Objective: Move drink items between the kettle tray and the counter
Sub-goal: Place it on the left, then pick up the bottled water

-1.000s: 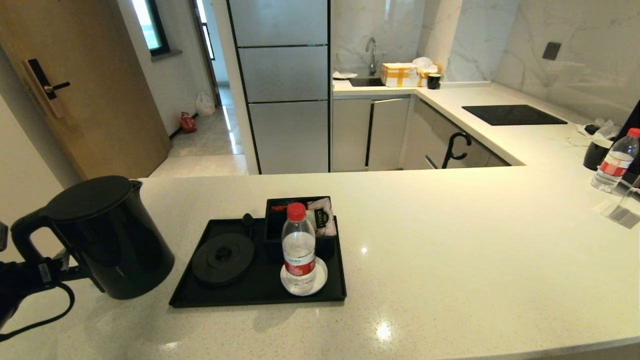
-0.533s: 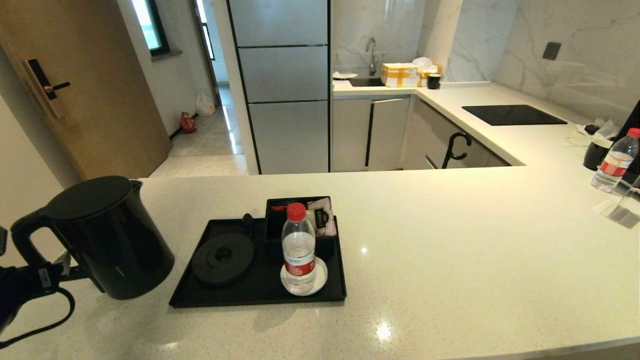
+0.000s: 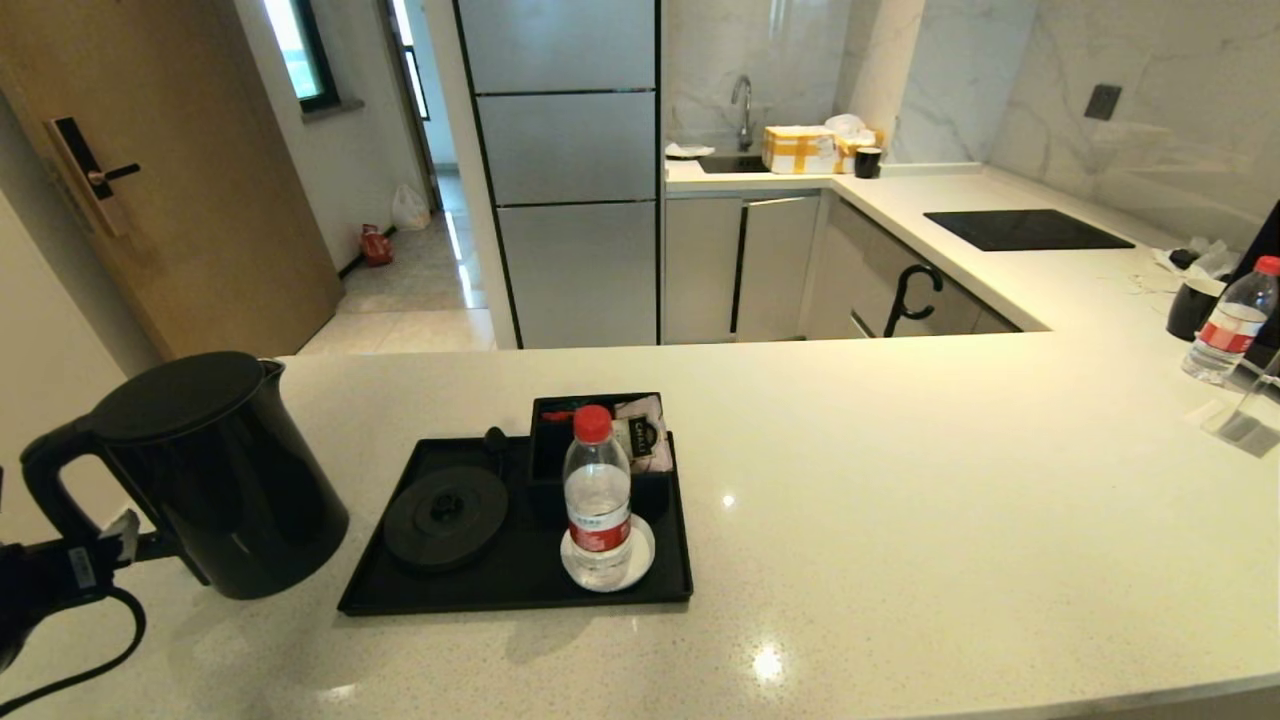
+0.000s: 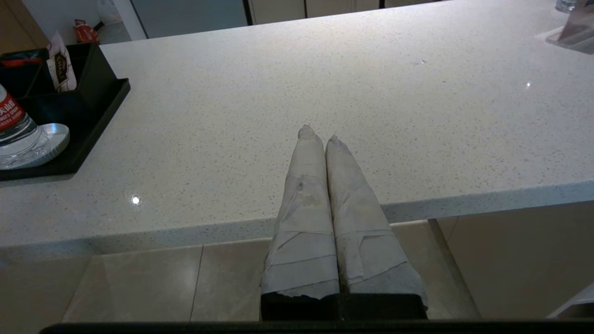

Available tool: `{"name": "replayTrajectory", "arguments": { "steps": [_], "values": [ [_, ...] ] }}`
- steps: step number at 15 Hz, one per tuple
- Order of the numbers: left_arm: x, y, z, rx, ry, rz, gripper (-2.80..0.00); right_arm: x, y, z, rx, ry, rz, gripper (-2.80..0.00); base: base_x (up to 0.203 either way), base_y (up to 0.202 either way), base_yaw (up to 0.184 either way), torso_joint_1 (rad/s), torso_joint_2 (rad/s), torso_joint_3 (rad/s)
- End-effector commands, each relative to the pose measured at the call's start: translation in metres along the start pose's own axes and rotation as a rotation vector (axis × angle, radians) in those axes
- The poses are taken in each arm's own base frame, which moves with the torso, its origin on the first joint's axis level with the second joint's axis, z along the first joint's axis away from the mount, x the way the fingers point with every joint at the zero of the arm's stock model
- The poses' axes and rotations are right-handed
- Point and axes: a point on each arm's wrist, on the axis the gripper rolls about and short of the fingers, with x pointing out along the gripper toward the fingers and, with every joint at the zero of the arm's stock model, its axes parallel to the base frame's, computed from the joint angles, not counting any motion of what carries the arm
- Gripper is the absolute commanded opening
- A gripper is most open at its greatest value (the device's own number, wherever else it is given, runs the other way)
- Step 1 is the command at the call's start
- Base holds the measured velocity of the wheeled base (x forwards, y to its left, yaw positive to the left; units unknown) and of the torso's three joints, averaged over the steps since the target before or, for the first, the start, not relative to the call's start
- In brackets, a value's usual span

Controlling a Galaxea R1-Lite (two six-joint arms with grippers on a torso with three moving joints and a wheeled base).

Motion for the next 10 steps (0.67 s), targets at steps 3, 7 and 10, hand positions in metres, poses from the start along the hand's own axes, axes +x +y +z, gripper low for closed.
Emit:
{"name": "replayTrajectory", "arguments": {
  "steps": [3,7,10],
  "values": [
    [-0.033,0.002,0.011,-0.02,-0.081,0.005,0.0,0.0,0.0,0.0,0.0,0.001,0.0,-2.8,0.0,0.0,0.0,0.0,0.0,0.0],
    [-0.056,0.0,0.005,-0.025,-0.081,0.0,0.0,0.0,0.0,0.0,0.0,0.002,0.0,-2.8,0.0,0.0,0.0,0.0,0.0,0.0],
    [-0.069,-0.002,0.002,-0.026,-0.076,-0.014,0.0,0.0,0.0,0.0,0.0,0.001,0.0,-2.8,0.0,0.0,0.0,0.0,0.0,0.0]
  ]
}}
